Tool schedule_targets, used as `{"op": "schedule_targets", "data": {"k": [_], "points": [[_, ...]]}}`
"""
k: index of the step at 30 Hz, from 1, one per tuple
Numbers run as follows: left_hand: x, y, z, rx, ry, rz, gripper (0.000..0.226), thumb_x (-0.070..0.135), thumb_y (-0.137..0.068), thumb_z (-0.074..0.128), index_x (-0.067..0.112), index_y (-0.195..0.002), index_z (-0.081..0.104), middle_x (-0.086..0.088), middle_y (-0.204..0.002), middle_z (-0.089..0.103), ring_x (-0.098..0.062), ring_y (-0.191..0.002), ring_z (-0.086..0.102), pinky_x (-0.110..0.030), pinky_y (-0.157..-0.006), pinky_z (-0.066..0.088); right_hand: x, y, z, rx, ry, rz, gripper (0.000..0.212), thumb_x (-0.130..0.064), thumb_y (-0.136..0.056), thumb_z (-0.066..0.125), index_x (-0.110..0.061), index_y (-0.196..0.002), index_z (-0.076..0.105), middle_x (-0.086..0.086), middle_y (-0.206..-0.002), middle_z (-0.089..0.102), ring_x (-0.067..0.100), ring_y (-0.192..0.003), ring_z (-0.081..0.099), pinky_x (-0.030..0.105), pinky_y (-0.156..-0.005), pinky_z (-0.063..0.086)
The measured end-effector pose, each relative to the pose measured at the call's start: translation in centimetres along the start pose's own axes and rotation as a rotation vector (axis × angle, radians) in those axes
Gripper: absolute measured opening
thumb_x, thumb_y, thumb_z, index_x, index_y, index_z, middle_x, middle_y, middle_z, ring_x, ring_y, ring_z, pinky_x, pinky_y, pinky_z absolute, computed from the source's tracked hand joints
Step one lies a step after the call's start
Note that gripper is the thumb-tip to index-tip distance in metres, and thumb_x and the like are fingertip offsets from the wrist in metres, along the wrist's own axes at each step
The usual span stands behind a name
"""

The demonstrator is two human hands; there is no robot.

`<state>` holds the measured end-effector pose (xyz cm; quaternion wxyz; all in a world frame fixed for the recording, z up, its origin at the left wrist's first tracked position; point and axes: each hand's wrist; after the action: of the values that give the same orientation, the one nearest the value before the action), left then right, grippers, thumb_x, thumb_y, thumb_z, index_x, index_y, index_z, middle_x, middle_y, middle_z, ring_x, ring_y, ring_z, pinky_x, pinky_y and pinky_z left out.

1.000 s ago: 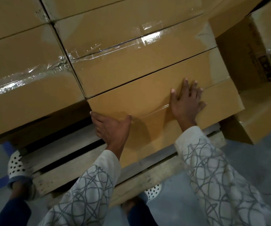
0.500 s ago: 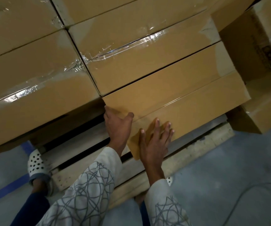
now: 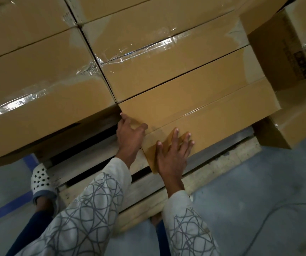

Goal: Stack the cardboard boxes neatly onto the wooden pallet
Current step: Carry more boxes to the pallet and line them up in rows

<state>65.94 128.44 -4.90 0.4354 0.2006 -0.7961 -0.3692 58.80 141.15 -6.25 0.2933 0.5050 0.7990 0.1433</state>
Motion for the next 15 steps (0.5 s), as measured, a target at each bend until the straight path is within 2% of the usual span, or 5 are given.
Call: {"op": "schedule_targets", "data": {"k": [3, 6, 8, 11, 15], "points": [[-0.2, -0.3, 0.0, -0.021, 0.022, -0.021, 0.103, 0.042, -0.082, 0.073, 0.03, -0.165, 0.013, 0.001, -0.156, 0.036, -0.027, -0.139, 0.042, -0.053, -0.113, 0.044, -0.2, 0.1, -0.4, -0.019, 0.018, 0.017, 0.078, -0.062, -0.102, 0.046, -0.042, -0.164, 0.003, -0.004, -0.172, -0.017, 0.026, -0.158, -0.019, 0.067, -0.114, 0.028], [-0.6, -0.1, -0.5, -0.091, 0.075, -0.056, 0.111, 0.045, -0.071, 0.07, 0.043, -0.163, 0.007, 0.001, -0.154, 0.04, -0.028, -0.136, 0.045, -0.056, -0.109, 0.047, -0.4, 0.3, -0.9, -0.03, 0.036, 0.039, 0.075, -0.063, -0.102, 0.042, -0.043, -0.164, 0.003, -0.007, -0.172, -0.016, 0.023, -0.158, -0.018, 0.072, -0.116, 0.022], [-0.9, 0.1, -0.8, -0.127, 0.093, -0.071, 0.113, 0.043, -0.072, 0.071, 0.047, -0.161, 0.002, 0.0, -0.155, 0.04, -0.029, -0.137, 0.045, -0.056, -0.111, 0.044, -0.5, 0.6, -1.2, -0.018, 0.043, 0.026, 0.076, -0.064, -0.102, 0.042, -0.041, -0.164, 0.004, -0.006, -0.173, -0.013, 0.023, -0.158, -0.015, 0.072, -0.117, 0.02], [-1.2, 0.2, -1.1, -0.124, 0.103, -0.085, 0.12, 0.044, -0.071, 0.076, 0.044, -0.16, -0.005, -0.002, -0.16, 0.037, -0.03, -0.142, 0.041, -0.056, -0.115, 0.039, -0.3, 1.1, -1.6, 0.003, 0.032, -0.014, 0.076, -0.064, -0.102, 0.041, -0.038, -0.165, 0.006, -0.004, -0.174, -0.011, 0.023, -0.159, -0.013, 0.068, -0.118, 0.018], [-2.1, 2.2, -2.3, -0.173, 0.072, -0.086, 0.132, 0.053, -0.061, 0.083, 0.038, -0.162, -0.001, -0.001, -0.167, 0.029, -0.027, -0.146, 0.039, -0.055, -0.115, 0.04, 0.0, 2.5, -2.4, -0.001, 0.042, -0.037, 0.072, -0.06, -0.104, 0.042, -0.035, -0.165, 0.013, -0.002, -0.174, -0.007, 0.024, -0.159, -0.01, 0.066, -0.119, 0.019]]}}
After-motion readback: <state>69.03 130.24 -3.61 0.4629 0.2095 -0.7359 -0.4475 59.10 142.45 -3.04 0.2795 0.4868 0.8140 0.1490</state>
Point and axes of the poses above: each hand's wrist, its own y-axis away from the middle knuckle, its own z-axis out of the palm, x = y × z
